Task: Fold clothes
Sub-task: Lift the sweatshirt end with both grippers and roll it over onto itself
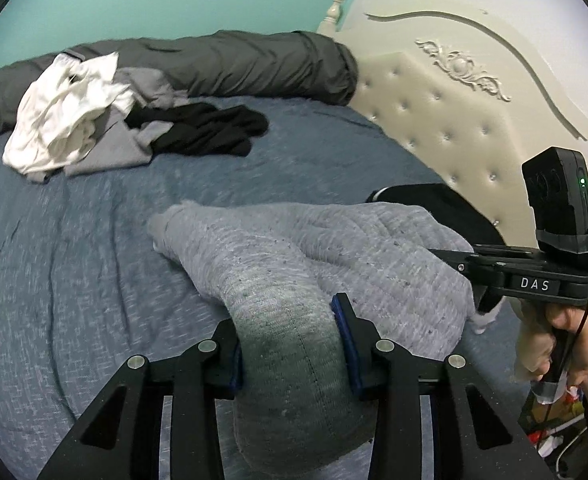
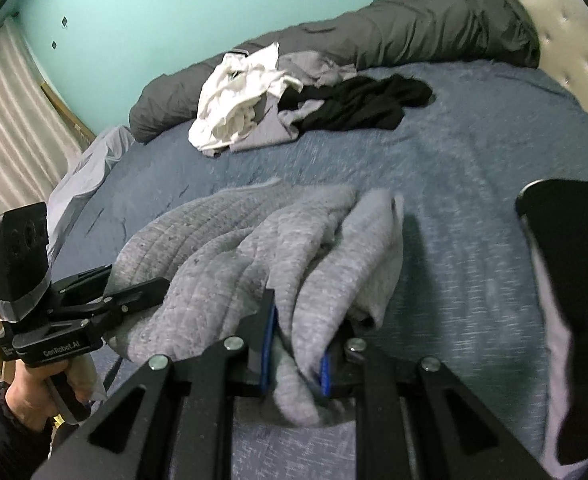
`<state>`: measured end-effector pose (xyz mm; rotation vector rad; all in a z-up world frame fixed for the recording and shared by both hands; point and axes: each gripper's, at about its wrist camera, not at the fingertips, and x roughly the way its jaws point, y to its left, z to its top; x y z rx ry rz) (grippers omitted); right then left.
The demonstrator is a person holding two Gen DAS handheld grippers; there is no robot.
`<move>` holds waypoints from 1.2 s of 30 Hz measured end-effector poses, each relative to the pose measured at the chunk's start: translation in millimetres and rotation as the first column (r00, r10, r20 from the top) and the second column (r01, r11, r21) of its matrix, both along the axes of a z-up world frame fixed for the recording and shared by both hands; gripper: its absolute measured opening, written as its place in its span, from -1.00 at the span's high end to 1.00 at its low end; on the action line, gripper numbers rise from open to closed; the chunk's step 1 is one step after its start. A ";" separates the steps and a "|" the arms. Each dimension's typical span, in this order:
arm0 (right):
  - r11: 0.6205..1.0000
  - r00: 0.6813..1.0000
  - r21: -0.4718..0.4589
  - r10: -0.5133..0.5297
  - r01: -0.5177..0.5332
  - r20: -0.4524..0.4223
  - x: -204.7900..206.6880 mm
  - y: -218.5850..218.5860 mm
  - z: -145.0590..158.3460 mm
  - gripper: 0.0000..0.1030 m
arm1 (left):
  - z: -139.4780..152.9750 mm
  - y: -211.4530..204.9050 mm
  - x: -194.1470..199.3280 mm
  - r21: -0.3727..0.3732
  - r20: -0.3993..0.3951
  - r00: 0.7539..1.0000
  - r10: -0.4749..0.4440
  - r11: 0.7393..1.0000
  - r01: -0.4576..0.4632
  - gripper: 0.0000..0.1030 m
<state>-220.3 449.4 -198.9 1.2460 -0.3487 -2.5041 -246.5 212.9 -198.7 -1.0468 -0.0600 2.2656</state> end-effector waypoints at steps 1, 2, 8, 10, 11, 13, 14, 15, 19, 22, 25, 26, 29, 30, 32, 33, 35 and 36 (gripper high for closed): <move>1.000 1.000 0.002 -0.003 0.003 -0.006 2.5 4.2 4.4 0.68 | 5.6 6.6 2.0 0.002 -0.006 1.000 -0.007 1.000 0.007 0.21; 1.000 1.000 0.003 -0.008 0.008 -0.011 5.4 9.5 9.5 0.68 | 11.3 13.5 4.0 0.003 -0.013 1.000 -0.013 1.000 0.014 0.21; 0.999 0.998 0.021 -0.033 0.034 -0.051 22.3 42.7 46.3 0.68 | 45.1 51.5 11.8 0.020 -0.046 0.998 -0.051 0.998 0.052 0.21; 0.999 0.997 0.028 -0.040 0.042 -0.069 27.6 56.0 61.5 0.68 | 58.2 65.4 13.2 0.025 -0.059 0.996 -0.060 0.998 0.062 0.21; 0.998 0.996 0.032 -0.043 0.046 -0.078 30.1 62.9 69.6 0.68 | 64.7 72.4 13.9 0.028 -0.065 0.996 -0.065 0.997 0.067 0.21; 0.998 0.994 0.043 -0.047 0.052 -0.094 33.9 76.0 84.3 0.68 | 75.4 86.4 13.8 0.042 -0.071 0.995 -0.066 0.997 0.069 0.21; 0.997 0.994 0.049 -0.048 0.053 -0.100 35.1 81.7 90.4 0.68 | 80.6 93.4 13.6 0.050 -0.074 0.995 -0.066 0.996 0.070 0.21; 0.997 0.993 0.056 -0.049 0.056 -0.107 36.3 87.9 96.4 0.68 | 85.9 100.4 13.5 0.057 -0.077 0.995 -0.066 0.996 0.071 0.21; 0.995 0.989 0.074 -0.060 0.070 -0.134 38.7 115.9 118.4 0.68 | 104.5 133.9 9.8 0.062 -0.101 0.992 -0.078 0.995 0.084 0.21; 0.993 0.986 0.077 -0.077 0.090 -0.151 37.8 137.7 131.1 0.68 | 118.5 157.3 5.9 0.070 -0.118 0.989 -0.085 0.993 0.094 0.21; 0.991 0.982 0.084 -0.088 0.103 -0.168 34.9 157.4 143.5 0.68 | 130.3 176.7 1.5 0.081 -0.132 0.987 -0.090 0.992 0.101 0.21; 0.990 0.981 0.088 -0.089 0.106 -0.174 33.5 162.9 147.1 0.68 | 133.8 184.0 -0.5 0.082 -0.136 0.986 -0.092 0.991 0.104 0.21; 0.988 0.977 0.102 -0.091 0.112 -0.193 28.9 178.4 156.8 0.68 | 140.6 200.9 -7.1 0.089 -0.145 0.985 -0.094 0.990 0.108 0.21; 0.988 0.976 0.104 -0.092 0.114 -0.197 27.7 182.7 158.9 0.68 | 141.8 206.1 -8.9 0.089 -0.151 0.984 -0.097 0.990 0.111 0.21; 0.987 0.974 0.106 -0.095 0.119 -0.204 24.6 193.5 161.5 0.68 | 143.7 217.0 -12.7 0.088 -0.157 0.982 -0.102 0.989 0.116 0.21; 0.987 0.974 0.105 -0.099 0.122 -0.206 22.9 199.1 161.9 0.68 | 144.1 222.0 -15.1 0.091 -0.157 0.982 -0.103 0.989 0.118 0.21; 0.986 0.972 0.102 -0.107 0.130 -0.207 19.5 210.4 162.4 0.68 | 143.6 233.3 -20.0 0.094 -0.154 0.982 -0.107 0.988 0.122 0.21; 0.986 0.972 0.103 -0.111 0.134 -0.207 18.2 215.1 162.4 0.68 | 144.0 238.6 -22.1 0.095 -0.155 0.982 -0.109 0.988 0.125 0.21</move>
